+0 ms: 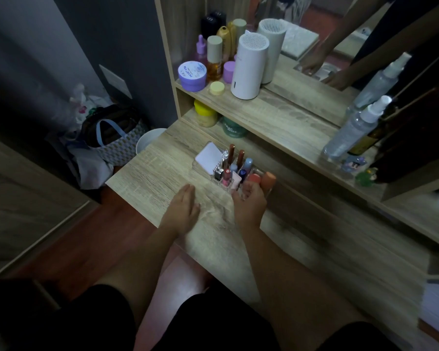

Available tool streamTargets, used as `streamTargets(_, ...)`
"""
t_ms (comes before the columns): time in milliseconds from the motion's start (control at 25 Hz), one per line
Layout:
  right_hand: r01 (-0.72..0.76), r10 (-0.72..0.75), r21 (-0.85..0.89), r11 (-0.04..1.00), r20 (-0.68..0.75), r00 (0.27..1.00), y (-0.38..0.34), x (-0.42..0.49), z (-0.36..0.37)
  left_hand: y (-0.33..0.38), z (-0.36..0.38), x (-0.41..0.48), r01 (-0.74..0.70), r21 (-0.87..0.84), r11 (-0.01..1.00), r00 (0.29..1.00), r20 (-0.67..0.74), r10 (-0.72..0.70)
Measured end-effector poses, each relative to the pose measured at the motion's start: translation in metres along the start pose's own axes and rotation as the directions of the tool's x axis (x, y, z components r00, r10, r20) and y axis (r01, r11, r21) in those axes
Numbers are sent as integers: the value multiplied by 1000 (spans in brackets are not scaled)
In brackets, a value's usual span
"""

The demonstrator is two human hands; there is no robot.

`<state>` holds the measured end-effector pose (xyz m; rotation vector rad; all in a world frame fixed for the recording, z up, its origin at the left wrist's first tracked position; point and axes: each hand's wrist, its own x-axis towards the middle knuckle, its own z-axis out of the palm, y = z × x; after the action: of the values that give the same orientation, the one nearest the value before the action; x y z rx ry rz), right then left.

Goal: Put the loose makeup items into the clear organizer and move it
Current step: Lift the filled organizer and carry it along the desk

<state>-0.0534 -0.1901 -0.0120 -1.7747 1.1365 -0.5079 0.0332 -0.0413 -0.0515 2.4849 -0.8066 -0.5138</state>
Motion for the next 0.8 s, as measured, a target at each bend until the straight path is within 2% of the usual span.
streamTargets(120,7,-8,-30,1000,-58,998,4,-15,-5,7,-11,7,73,-145,987,980,-174,-98)
streamTargets(200,-29,6,-172,985,-131,991,11,-24,-8,14,-21,20,140,-233,962,963,-195,-187)
streamTargets(280,-122,79,-289,950,-156,985,21,-23,-13,20,-30,36,193,-287,938,960,-143,-241)
streamTargets(440,-221,224,-226,949,-14,975,34,-2,-18,22,-39,69,281,-335,899,955,3,-297)
streamTargets(560,-211,217,-171,962,15,976,38,11,-17,18,-45,87,315,-406,858,948,86,-307)
streamTargets(800,-187,188,-47,981,32,982,41,24,-14,14,-44,108,273,-534,800,962,156,-224)
